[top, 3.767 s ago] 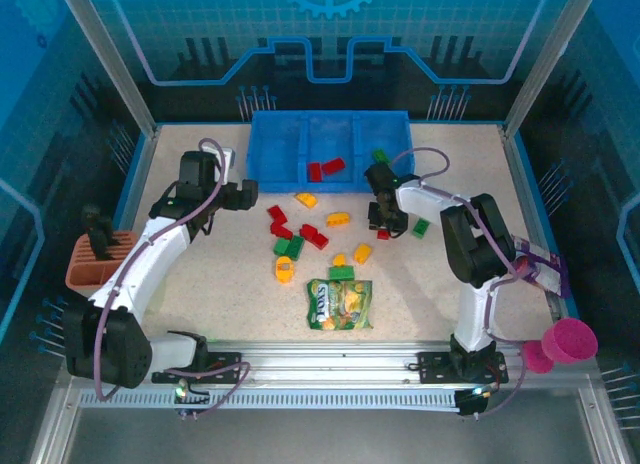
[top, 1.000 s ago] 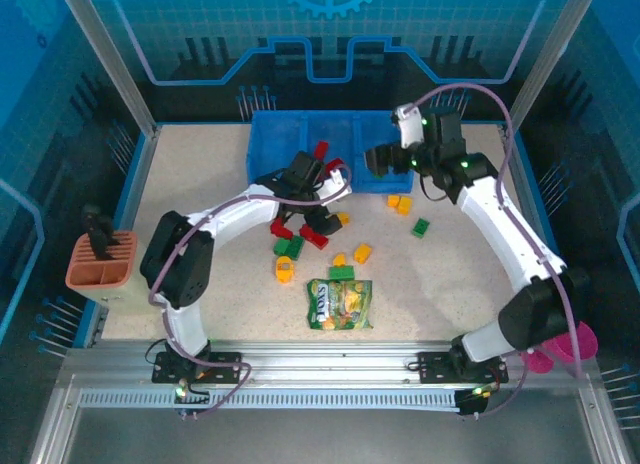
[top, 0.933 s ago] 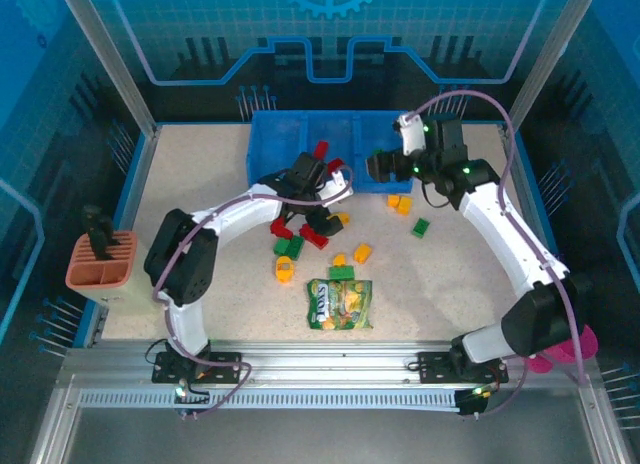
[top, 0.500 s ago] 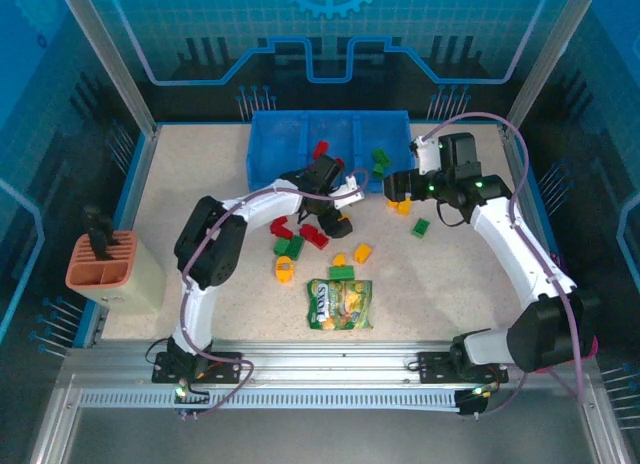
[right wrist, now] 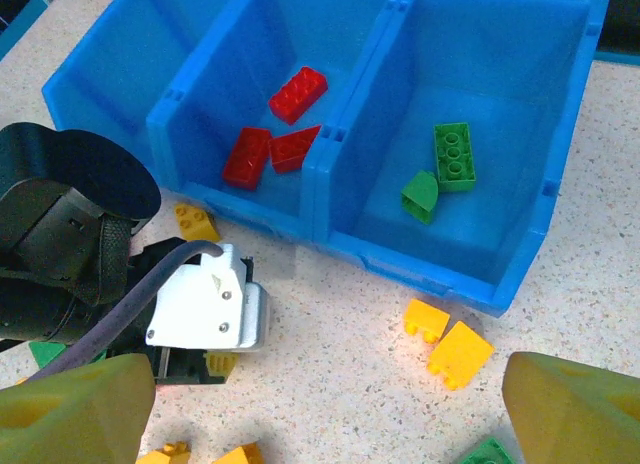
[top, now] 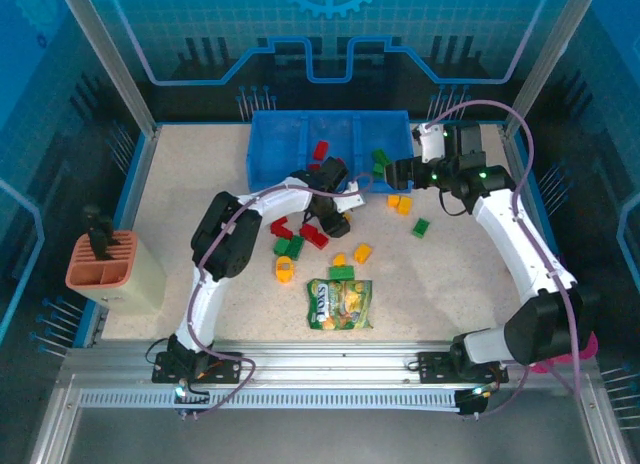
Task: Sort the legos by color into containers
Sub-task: Pick up the lego from the center of the table.
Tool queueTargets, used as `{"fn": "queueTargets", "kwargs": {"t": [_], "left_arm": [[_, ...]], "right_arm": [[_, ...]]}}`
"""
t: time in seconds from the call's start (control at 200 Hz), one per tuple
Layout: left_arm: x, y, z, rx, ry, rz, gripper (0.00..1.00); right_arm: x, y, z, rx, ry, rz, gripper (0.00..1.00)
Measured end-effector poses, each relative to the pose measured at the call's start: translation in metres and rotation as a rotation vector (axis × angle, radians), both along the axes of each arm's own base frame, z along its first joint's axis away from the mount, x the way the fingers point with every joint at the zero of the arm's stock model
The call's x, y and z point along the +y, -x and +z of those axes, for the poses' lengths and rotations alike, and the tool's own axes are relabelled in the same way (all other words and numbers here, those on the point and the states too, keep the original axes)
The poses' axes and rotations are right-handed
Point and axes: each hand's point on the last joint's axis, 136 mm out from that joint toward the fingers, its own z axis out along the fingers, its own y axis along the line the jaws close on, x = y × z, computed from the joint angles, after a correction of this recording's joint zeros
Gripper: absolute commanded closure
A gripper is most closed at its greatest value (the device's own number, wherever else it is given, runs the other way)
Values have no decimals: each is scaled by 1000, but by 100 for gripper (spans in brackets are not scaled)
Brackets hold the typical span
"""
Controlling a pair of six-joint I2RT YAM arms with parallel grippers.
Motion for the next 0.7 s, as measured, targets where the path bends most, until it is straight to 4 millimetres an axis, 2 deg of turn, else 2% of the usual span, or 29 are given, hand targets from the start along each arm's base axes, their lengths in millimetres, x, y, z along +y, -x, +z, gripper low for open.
{"fn": "queueTargets", "kwargs": {"t": [0.12,0.255,0.405,0.485,0.585,0.701], "left_arm": [[1,-2,-2,5,-13,9,75],[2,0,-3,17,-17,22,83],[2,0,-2,23,-9,48,88],[7,7,1,39,-8,75,88],[15,12,20,32,11,119,89],[18,2,71,-55,81,170,88]], "right_arm": [[0,-1,-3,8,2,0,9],[-2,-4,-4,4,7,-2,9],[-4,-9,-9,9,10,-11,9],[-4,-11,-13,16,11,-10,9],[-3,-15,-16,19,11,-10,9],[-3,-17,-18,21,11,-9,9]]}}
